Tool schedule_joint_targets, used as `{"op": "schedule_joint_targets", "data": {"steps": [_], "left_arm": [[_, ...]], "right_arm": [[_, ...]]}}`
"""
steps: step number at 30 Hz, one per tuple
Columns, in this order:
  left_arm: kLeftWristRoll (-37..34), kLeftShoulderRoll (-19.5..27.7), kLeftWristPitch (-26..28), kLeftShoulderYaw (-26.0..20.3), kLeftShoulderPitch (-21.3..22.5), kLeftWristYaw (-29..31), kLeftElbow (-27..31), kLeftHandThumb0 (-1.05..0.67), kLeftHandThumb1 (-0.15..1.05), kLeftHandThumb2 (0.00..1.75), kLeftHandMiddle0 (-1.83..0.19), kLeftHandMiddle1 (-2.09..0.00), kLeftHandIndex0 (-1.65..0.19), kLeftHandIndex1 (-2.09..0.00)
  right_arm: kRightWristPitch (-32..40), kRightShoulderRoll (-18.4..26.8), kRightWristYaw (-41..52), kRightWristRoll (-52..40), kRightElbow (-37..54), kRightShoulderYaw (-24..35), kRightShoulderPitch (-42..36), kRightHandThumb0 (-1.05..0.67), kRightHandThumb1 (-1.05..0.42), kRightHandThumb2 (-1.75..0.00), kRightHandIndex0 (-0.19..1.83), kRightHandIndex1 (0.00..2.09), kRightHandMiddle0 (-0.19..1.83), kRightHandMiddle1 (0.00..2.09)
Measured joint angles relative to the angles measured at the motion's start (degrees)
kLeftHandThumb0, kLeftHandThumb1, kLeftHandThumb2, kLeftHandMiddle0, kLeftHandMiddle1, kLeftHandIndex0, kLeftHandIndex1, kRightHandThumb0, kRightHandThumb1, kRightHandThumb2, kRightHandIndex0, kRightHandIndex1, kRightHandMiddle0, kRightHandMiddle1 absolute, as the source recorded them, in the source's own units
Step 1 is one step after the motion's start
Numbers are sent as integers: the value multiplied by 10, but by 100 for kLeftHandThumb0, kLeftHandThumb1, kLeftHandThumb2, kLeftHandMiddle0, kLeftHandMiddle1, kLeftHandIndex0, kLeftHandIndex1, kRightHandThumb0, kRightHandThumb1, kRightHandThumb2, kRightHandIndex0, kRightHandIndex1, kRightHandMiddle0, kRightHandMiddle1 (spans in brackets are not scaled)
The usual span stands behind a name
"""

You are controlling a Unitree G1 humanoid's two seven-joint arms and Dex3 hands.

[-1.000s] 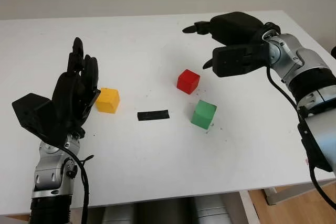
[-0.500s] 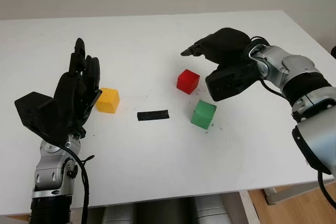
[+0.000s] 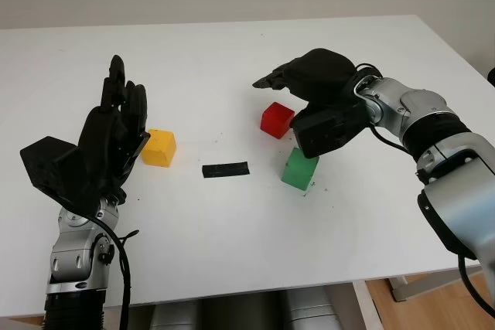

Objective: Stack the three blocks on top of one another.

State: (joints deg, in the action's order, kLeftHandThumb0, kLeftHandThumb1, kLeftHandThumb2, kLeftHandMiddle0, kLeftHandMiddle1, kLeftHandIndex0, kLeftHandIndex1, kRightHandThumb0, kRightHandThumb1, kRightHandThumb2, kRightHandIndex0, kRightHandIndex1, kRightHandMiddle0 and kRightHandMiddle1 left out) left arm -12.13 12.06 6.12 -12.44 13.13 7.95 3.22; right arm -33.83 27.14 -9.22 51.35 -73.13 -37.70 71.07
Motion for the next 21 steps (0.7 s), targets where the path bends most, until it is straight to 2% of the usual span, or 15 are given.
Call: {"op": "schedule_joint_targets", "data": {"steps": [13, 21], "left_arm": [[2, 0, 0, 1, -5, -3, 5, -70, 105, 55, 19, -4, 18, -4], [2, -1, 0, 1, -7, -7, 11, -69, 105, 55, 19, -5, 18, -5]], "right_arm": [[16, -13, -2, 12, -6, -26, -5, -42, -84, -5, 50, 9, 54, 12], [22, -13, -42, 43, -7, -55, -6, -47, -84, -5, 29, 1, 63, 14]]}}
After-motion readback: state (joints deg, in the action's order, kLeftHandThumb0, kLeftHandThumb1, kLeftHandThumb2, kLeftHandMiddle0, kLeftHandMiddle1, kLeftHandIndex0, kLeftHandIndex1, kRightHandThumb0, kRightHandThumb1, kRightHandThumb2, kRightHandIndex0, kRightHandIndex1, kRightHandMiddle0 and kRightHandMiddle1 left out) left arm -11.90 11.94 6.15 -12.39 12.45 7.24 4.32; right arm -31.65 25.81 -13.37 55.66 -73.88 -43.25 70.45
